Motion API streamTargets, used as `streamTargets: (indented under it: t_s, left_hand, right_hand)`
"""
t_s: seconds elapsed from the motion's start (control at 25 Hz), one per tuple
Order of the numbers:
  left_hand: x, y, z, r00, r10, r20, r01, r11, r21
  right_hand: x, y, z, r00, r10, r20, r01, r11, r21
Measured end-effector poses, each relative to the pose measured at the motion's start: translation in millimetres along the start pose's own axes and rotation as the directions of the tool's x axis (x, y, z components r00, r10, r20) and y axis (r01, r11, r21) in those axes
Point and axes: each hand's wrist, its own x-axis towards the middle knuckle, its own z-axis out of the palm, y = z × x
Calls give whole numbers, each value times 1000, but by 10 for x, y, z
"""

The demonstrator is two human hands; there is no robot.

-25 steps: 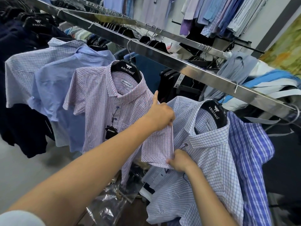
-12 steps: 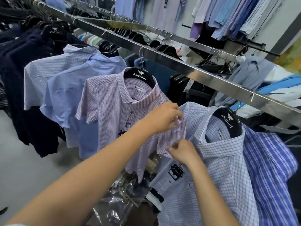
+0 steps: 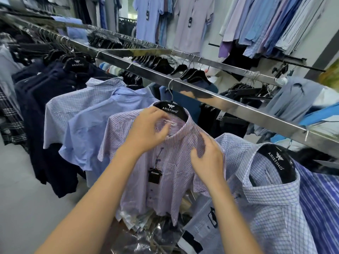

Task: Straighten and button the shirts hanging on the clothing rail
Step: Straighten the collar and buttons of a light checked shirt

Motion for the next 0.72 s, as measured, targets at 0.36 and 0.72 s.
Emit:
streamTargets:
  t_s: [0.36,0.72]
  left_hand:
    - [132,-551,-526,932,-253,261,215,963,163]
    - [141,-504,-580,897,-209,390,198,978,70]
  right_hand:
    - [706,-251,194,942,119,314,-116,993,-27]
    - [554,-806,141,986,-132,-100,138,989,57]
